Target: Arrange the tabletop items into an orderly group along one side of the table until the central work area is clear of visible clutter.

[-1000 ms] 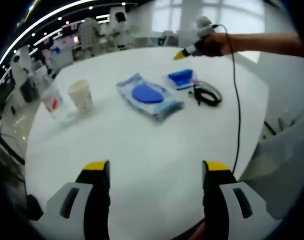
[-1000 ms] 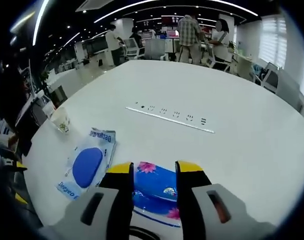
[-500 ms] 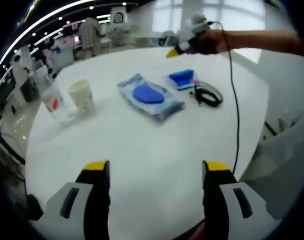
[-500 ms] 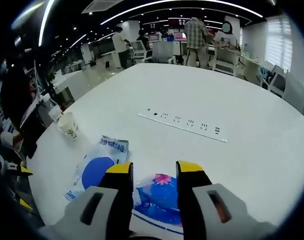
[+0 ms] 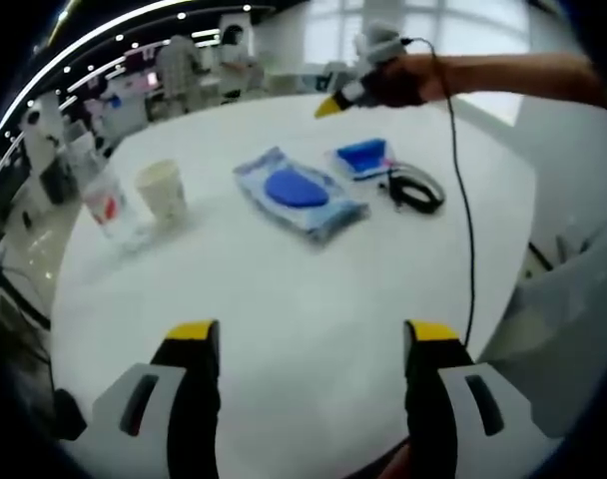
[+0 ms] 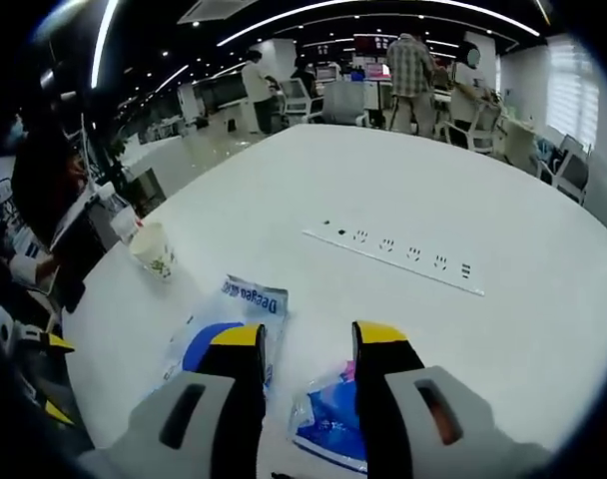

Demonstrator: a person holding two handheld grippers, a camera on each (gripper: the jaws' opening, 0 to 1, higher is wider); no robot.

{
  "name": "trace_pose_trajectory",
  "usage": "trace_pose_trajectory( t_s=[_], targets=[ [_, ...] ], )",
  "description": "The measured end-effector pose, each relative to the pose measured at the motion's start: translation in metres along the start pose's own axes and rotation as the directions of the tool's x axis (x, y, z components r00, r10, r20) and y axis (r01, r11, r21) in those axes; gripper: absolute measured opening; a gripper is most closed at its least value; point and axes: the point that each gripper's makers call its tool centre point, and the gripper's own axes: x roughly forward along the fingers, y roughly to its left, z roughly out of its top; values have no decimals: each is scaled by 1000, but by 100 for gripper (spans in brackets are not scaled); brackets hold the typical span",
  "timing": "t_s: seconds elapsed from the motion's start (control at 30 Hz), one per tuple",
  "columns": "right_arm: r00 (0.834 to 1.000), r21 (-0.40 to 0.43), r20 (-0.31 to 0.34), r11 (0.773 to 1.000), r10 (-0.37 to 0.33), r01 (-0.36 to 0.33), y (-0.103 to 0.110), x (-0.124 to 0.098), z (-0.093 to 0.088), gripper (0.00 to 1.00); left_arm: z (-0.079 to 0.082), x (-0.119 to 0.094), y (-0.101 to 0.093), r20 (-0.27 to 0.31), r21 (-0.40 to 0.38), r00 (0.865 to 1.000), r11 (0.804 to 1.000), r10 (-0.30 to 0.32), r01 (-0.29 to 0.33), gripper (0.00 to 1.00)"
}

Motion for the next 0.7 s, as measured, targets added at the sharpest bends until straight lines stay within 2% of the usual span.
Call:
trace_pose_trajectory(
  t_s=[0.23,0.7],
  targets=[
    [1000,-12,-2,1000,25,-25,23,-3,1,34,0,0,1,-1,-2,1000,1000,1,-1,72],
    [998,-29,-7,998,58,-58,43,4,4,34,5,1,3,12,-9,1000,1000,-1,1,71]
  ],
)
